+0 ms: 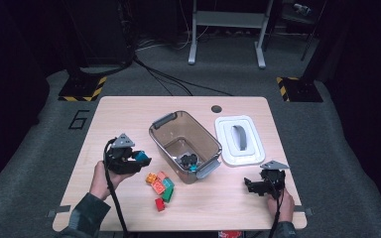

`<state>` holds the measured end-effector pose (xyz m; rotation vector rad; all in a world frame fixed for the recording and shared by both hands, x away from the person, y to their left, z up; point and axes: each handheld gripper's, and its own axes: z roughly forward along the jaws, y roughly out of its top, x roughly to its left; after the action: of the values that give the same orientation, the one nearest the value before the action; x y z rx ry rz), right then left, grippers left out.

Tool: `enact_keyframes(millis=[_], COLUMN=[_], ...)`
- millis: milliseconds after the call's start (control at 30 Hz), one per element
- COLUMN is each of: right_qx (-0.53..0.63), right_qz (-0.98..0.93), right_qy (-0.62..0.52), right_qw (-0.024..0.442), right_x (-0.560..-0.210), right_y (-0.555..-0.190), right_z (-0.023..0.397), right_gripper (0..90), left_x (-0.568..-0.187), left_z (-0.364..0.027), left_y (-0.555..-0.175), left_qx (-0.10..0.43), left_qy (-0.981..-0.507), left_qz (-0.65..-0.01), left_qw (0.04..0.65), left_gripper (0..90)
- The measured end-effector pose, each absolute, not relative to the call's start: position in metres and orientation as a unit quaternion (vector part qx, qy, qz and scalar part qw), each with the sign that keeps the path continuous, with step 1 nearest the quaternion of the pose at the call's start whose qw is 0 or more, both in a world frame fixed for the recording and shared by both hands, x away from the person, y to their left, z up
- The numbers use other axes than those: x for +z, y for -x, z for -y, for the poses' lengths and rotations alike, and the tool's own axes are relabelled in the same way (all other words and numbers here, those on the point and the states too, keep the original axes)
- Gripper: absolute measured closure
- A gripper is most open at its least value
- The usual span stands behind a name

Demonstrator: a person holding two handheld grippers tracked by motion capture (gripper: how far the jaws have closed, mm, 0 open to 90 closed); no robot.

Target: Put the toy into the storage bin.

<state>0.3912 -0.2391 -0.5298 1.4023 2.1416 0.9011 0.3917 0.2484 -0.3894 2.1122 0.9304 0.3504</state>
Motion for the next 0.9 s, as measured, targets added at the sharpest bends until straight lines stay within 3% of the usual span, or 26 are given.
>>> enact_keyframes(millis=[500, 900], right_qx=[0.324, 0.324], right_qz=[-0.771, -0.771], right_qy=[-0.505, -0.505], right_qw=[0.212, 0.212], right_x=[-0.53, -0.53], right_y=[-0.391, -0.391], right_z=[0.239, 0.239], right_gripper=[0.0, 0.0], left_x=[-0.354, -0.365], left_z=[-0.212, -0.166], left_y=[-0.412, -0.434], left_qx=[0.147, 0.115], left_qy=[-0.833, -0.847], left_qz=[-0.337, -0.318], left_qw=[0.414, 0.411], left_gripper=[56.8, 56.8])
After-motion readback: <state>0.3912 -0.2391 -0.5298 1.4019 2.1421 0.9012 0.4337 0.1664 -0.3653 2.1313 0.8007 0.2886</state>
